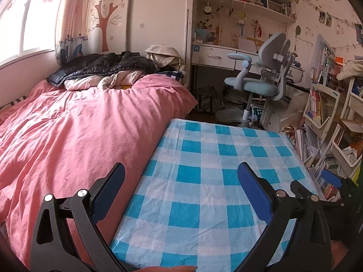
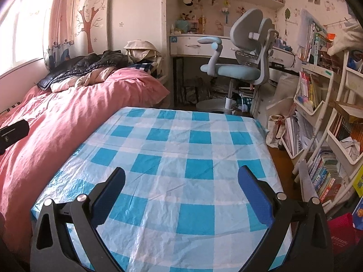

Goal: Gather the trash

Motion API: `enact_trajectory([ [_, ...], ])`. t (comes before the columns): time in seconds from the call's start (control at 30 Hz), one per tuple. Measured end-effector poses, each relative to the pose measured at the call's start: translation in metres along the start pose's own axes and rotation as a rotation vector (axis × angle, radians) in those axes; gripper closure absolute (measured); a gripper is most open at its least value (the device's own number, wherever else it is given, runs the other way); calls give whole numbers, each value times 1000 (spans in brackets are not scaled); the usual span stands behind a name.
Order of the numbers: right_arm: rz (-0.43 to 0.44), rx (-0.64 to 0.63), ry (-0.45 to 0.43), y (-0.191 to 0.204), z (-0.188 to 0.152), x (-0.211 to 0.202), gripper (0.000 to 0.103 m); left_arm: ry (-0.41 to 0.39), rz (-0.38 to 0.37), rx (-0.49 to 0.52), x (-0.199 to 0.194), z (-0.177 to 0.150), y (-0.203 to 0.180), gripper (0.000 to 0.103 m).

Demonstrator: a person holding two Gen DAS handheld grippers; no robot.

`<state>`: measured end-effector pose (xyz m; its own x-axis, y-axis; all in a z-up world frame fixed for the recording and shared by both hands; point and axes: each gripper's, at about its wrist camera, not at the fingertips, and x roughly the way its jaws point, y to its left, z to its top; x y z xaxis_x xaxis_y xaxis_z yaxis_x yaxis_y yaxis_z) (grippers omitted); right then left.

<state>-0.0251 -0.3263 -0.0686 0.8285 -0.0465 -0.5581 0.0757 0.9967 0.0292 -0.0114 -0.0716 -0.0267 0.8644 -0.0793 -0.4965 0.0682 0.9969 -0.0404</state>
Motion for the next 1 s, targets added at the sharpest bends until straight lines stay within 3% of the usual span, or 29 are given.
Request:
enact_trajectory([
  [0.77,4,1,7,-4,2,8,8,46,-7,5,17,-1,-4,7],
  [1.0,-6,-7,22,-3,2,12,8,22,6,41,22,3,-11,7],
])
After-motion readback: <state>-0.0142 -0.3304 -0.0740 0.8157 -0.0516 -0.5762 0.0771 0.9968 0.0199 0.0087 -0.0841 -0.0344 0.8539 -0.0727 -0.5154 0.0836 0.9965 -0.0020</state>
